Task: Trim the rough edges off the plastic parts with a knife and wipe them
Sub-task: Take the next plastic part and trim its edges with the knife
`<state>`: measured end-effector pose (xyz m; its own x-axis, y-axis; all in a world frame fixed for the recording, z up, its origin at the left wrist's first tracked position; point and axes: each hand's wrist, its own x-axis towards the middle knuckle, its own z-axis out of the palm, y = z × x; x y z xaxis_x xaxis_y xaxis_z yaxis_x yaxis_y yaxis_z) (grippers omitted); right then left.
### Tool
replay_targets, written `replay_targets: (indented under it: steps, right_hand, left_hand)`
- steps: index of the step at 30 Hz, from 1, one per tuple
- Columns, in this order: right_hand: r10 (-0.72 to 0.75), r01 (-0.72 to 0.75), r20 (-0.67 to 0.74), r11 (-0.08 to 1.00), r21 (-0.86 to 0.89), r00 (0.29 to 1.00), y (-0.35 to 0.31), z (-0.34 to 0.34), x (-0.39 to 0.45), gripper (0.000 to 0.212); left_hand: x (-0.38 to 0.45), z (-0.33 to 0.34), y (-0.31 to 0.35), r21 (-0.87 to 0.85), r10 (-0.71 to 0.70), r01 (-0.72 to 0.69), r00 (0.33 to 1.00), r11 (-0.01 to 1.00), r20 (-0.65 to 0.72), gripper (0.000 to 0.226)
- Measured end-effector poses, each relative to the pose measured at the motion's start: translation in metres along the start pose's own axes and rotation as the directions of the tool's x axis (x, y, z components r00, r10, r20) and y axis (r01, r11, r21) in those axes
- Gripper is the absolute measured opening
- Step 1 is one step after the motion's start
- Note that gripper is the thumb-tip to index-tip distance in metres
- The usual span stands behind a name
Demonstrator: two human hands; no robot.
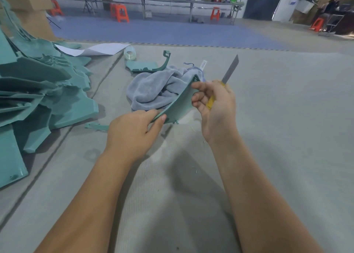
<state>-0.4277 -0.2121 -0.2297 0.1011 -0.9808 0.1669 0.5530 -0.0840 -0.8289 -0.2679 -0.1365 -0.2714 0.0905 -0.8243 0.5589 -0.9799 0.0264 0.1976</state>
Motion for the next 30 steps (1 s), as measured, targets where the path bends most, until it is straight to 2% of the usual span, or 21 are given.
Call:
replay_targets:
  steps: [4, 8, 13, 15, 19, 21, 24, 27, 28, 30]
  right_hand:
    - [-0.01, 0.013, -0.051, 0.999, 0.046, 0.999, -0.003, -0.003, 0.002, 0.019]
    - [-0.009, 0.011, -0.109, 1.0, 0.012, 0.994, 0.002, -0.005, 0.006, 0.023]
    - [-0.029, 0.016, -0.256, 0.998, -0.055, 0.966, 0.012, -0.013, 0.013, 0.044]
    - [-0.058, 0.022, -0.269, 0.991, -0.135, 0.961, 0.012, -0.017, 0.015, 0.045]
    - [-0.098, -0.011, -0.236, 0.906, -0.422, 0.967, 0.009, -0.025, 0.016, 0.04]
    - [-0.032, -0.066, -0.263, 0.931, -0.358, 0.964, 0.007, -0.03, 0.016, 0.038]
    - [0.088, -0.127, -0.306, 0.986, -0.109, 0.948, 0.003, -0.039, 0.017, 0.037]
    - [0.105, -0.113, -0.258, 0.993, -0.018, 0.96, 0.002, -0.042, 0.018, 0.035]
    - [0.099, -0.106, -0.23, 0.994, -0.019, 0.968, 0.004, -0.041, 0.018, 0.034]
    - [0.089, -0.103, -0.195, 0.993, -0.06, 0.977, 0.009, -0.039, 0.018, 0.03]
  left_hand:
    - [0.004, -0.002, 0.006, 0.153, 0.071, -0.057, 0.994, 0.987, -0.085, 0.04]
    - [0.006, 0.006, 0.008, 0.252, -0.007, 0.007, 1.0, 0.968, 0.0, 0.019]
    - [0.001, 0.018, 0.011, 0.324, -0.011, -0.016, 0.997, 0.946, 0.082, 0.046]
    - [0.0, 0.022, 0.012, 0.332, -0.03, -0.009, 0.993, 0.943, 0.112, 0.051]
    - [0.0, 0.021, 0.01, 0.346, -0.076, 0.02, 0.986, 0.938, 0.148, 0.051]
    - [0.001, 0.017, 0.006, 0.307, -0.103, 0.059, 0.986, 0.95, 0.128, 0.048]
    - [0.002, 0.014, 0.001, 0.236, -0.06, 0.06, 0.998, 0.97, -0.007, 0.043]
    - [0.003, 0.012, -0.004, 0.206, -0.003, 0.03, 0.992, 0.978, -0.129, 0.049]
    - [0.003, 0.012, -0.007, 0.196, 0.013, 0.012, 0.992, 0.981, -0.123, 0.048]
    - [0.002, 0.014, -0.014, 0.203, -0.017, 0.016, 1.0, 0.979, 0.007, 0.047]
